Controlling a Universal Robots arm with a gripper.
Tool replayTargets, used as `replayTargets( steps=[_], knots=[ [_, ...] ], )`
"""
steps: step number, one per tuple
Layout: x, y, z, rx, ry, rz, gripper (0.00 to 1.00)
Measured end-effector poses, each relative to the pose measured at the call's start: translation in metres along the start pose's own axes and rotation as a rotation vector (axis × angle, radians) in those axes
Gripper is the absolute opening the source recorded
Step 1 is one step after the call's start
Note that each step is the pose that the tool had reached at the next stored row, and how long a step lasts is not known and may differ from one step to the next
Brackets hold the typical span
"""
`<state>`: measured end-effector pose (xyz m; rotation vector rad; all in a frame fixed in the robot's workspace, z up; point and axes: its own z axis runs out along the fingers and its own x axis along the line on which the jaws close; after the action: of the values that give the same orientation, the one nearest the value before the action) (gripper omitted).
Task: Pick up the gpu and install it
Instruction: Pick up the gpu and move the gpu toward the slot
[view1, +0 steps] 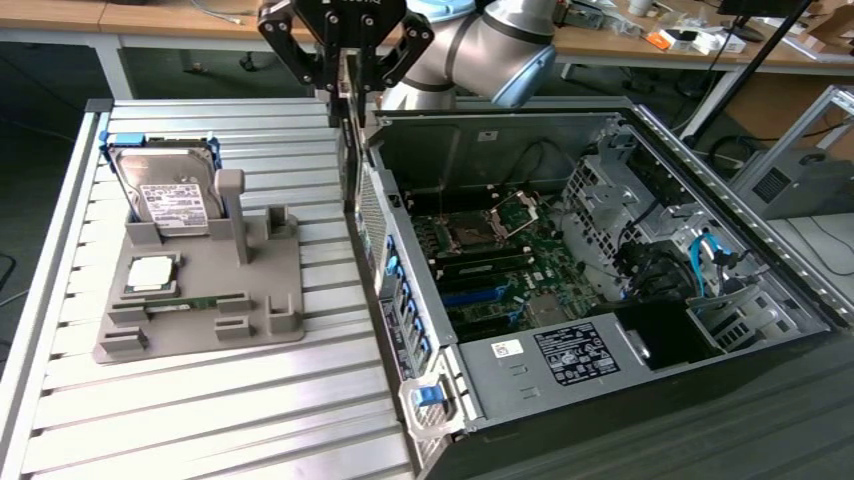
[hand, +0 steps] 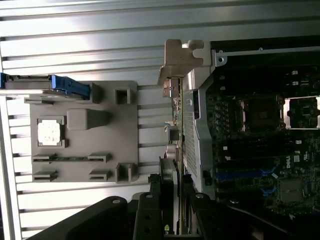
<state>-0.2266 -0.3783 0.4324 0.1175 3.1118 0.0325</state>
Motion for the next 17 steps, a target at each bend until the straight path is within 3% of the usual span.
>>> replayTargets(
  steps=[17],
  knots=[
    [-0.016,0.0011,0.0004,0.0000,0.0000,0.000,0.27]
  ],
)
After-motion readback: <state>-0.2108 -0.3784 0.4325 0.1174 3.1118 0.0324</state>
